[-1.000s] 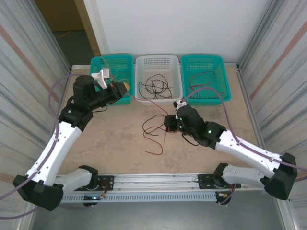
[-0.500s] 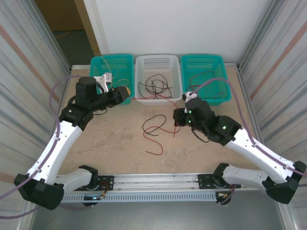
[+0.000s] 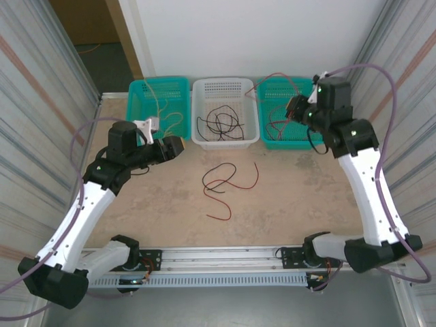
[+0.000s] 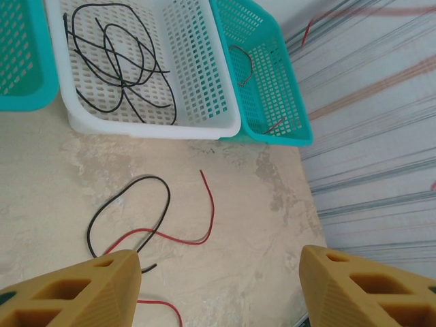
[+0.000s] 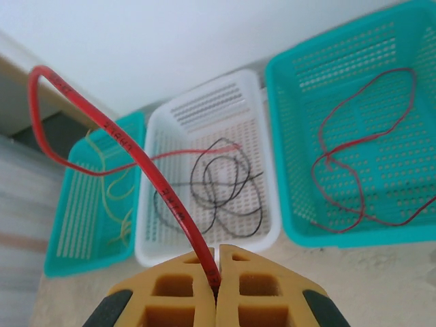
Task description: Untangle the cables
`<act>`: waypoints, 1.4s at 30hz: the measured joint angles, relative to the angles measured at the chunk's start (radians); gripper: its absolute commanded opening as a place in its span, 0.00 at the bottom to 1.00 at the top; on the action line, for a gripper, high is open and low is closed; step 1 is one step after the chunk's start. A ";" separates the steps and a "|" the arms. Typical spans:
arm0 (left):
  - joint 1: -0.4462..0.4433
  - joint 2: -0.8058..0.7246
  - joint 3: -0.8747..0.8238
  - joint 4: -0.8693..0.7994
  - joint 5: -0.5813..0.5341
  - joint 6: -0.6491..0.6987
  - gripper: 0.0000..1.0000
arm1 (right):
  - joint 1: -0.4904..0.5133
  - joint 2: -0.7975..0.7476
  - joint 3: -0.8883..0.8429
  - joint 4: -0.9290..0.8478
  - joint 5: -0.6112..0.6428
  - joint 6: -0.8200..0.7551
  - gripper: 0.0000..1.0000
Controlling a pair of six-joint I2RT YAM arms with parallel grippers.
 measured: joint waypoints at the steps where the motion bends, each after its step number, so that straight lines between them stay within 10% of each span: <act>1: 0.000 -0.006 -0.009 -0.004 0.000 0.006 0.62 | -0.042 0.030 0.027 -0.005 -0.015 -0.001 0.00; 11: -0.002 -0.081 -0.089 -0.038 0.011 0.056 0.60 | -0.249 0.336 0.095 0.016 -0.147 -0.003 0.02; 21: -0.140 -0.097 -0.127 -0.068 -0.056 0.087 0.59 | -0.276 0.581 0.242 -0.005 -0.201 -0.051 0.45; 29: -0.194 -0.059 -0.127 -0.092 -0.130 0.097 0.59 | -0.261 0.476 0.121 -0.002 -0.196 -0.058 0.51; 42: -0.194 -0.052 -0.126 -0.093 -0.184 0.094 0.54 | 0.292 0.029 -0.428 0.097 -0.055 -0.064 0.60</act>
